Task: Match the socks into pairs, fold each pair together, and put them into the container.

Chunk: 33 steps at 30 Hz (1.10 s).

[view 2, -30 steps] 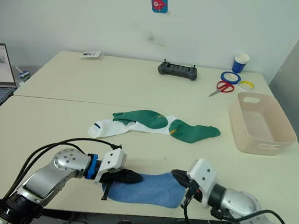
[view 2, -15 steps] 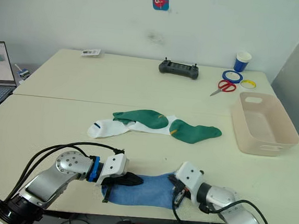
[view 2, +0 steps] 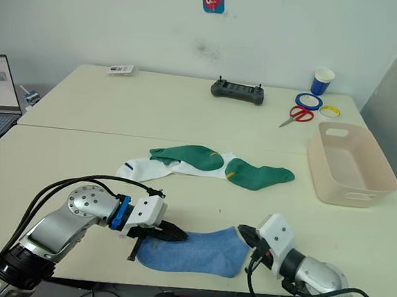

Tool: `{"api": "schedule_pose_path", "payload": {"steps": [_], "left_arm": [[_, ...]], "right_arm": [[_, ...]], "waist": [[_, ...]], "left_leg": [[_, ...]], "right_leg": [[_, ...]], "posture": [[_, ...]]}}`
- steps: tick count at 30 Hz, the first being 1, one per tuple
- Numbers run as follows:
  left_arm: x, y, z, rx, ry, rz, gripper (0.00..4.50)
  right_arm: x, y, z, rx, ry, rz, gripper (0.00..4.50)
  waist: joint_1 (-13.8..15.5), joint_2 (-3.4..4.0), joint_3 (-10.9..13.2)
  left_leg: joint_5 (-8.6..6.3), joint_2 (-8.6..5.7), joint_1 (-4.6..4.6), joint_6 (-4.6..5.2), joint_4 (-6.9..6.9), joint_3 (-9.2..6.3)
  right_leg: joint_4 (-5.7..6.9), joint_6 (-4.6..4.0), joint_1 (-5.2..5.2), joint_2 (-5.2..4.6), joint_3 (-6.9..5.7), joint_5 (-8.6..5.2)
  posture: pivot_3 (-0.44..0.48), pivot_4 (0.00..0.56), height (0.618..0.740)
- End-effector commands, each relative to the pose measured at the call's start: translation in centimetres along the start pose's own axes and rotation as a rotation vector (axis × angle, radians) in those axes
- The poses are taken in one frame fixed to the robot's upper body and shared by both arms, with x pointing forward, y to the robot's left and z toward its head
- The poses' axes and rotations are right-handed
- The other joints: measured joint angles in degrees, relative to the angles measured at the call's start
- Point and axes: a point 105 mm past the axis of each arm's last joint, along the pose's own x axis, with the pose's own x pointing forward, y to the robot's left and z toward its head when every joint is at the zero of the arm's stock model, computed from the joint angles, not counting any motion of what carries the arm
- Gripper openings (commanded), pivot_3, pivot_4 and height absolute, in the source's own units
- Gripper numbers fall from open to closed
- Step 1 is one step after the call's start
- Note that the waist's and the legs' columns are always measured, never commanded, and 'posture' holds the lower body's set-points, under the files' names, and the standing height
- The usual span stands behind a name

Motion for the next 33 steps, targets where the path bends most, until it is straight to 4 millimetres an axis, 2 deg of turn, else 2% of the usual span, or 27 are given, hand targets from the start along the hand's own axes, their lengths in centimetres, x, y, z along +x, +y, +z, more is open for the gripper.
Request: {"api": "schedule_pose_path", "payload": {"steps": [1, 4, 5, 8, 11, 16, 17, 19, 21, 25, 26, 33], "left_arm": [[0.3, -0.6, -2.1, 0.034, 0.090, -0.014, 0.00], [0.9, -0.1, -4.0, 0.028, 0.140, 0.041, 0.00], [1.0, 0.0, -4.3, 0.036, 0.147, 0.043, 0.00], [1.3, -0.6, -4.2, 0.027, 0.131, 0.031, 0.00], [1.4, -1.1, -4.2, 0.022, 0.128, 0.021, 0.00], [1.4, -1.6, -4.1, 0.023, 0.129, 0.018, 0.00], [1.4, -1.5, -3.9, 0.019, 0.125, 0.024, 0.00], [1.3, -1.2, -3.7, 0.018, 0.116, 0.039, 0.00], [1.3, -0.8, -3.3, 0.019, 0.104, 0.053, 0.00], [1.4, 0.0, -2.2, 0.032, 0.066, 0.080, 0.00], [1.5, 0.2, -1.9, 0.036, 0.056, 0.086, 0.00], [3.3, 2.2, 1.6, 0.055, -0.061, 0.146, 0.00]], "right_arm": [[-0.9, 0.0, 1.7, 0.004, -0.050, -0.031, 0.02], [-1.2, 0.9, 0.8, 0.049, -0.016, -0.022, 0.58], [-1.3, 1.1, 0.5, 0.053, -0.002, -0.023, 0.91], [-0.9, 1.2, -1.8, 0.057, 0.084, -0.065, 1.98], [-0.2, 1.4, -3.1, 0.078, 0.119, -0.085, 2.99], [0.7, 2.1, -4.6, 0.100, 0.161, -0.086, 2.99], [0.7, 2.5, -4.6, 0.098, 0.168, -0.067, 2.80], [0.8, 3.1, -4.8, 0.106, 0.177, -0.036, 2.37], [0.8, 3.3, -4.8, 0.104, 0.178, -0.023, 1.67], [0.4, 2.1, -4.6, 0.096, 0.172, -0.063, 0.18], [0.3, 1.6, -4.5, 0.097, 0.169, -0.078, 0.07], [-1.8, -1.8, -3.5, 0.109, 0.159, -0.176, 0.07]], "waist": [[0.07, 0.02, 0.01], [0.26, 0.03, -0.04], [0.38, 0.06, -0.06], [0.37, 0.16, -0.22], [0.24, 0.30, -0.31], [0.22, 0.40, -0.48], [0.22, 0.41, -0.51], [0.22, 0.40, -0.52], [0.23, 0.41, -0.52], [0.28, 0.40, -0.51], [0.33, 0.40, -0.51], [0.40, 0.32, -0.42]], "left_leg": [[0.00, 0.00, 0.01, 0.00, -0.01, -0.01], [0.00, 0.00, 0.02, 0.00, 0.02, -0.03], [0.00, -0.02, 0.04, 0.00, 0.02, -0.02], [0.01, -0.07, 0.10, -0.01, 0.06, 0.00], [0.01, -0.06, 0.21, -0.02, 0.09, 0.08], [0.01, -0.05, 0.31, -0.02, 0.07, 0.09], [0.01, -0.04, 0.31, -0.02, 0.05, 0.09], [0.00, -0.04, 0.31, -0.02, 0.01, 0.07], [0.00, -0.04, 0.31, -0.02, 0.00, 0.06], [0.01, -0.05, 0.31, -0.02, 0.01, 0.05], [0.01, -0.06, 0.29, -0.02, 0.03, 0.05], [0.01, -0.18, -0.04, -0.02, 0.25, 0.03]], "right_leg": [[0.00, -0.01, 0.00, 0.00, 0.00, 0.00], [0.01, -0.05, 0.03, 0.00, -0.02, -0.03], [0.01, -0.28, 0.06, -0.03, -0.01, -0.16], [0.01, -0.32, 0.14, -0.08, 0.04, -0.18], [0.01, -0.32, 0.22, -0.12, 0.09, -0.18], [0.00, -0.32, 0.29, -0.13, 0.10, -0.18], [0.00, -0.32, 0.29, -0.13, 0.08, -0.18], [-0.01, -0.33, 0.29, -0.12, 0.06, -0.19], [-0.01, -0.34, 0.29, -0.12, 0.04, -0.20], [-0.01, -0.34, 0.29, -0.12, 0.05, -0.20], [-0.01, -0.34, 0.29, -0.12, 0.05, -0.20], [-0.04, -0.28, 0.23, -0.15, 0.09, -0.16]], "posture": [[0.000, 0.150, 0.740], [0.000, 0.150, 0.740], [0.000, 0.150, 0.740], [0.000, 0.150, 0.740], [0.000, 0.150, 0.740], [0.000, 0.150, 0.740], [0.000, 0.150, 0.740], [0.000, 0.150, 0.740], [0.000, 0.150, 0.740], [0.000, 0.150, 0.740], [0.000, 0.150, 0.740], [0.000, 0.150, 0.740]]}}
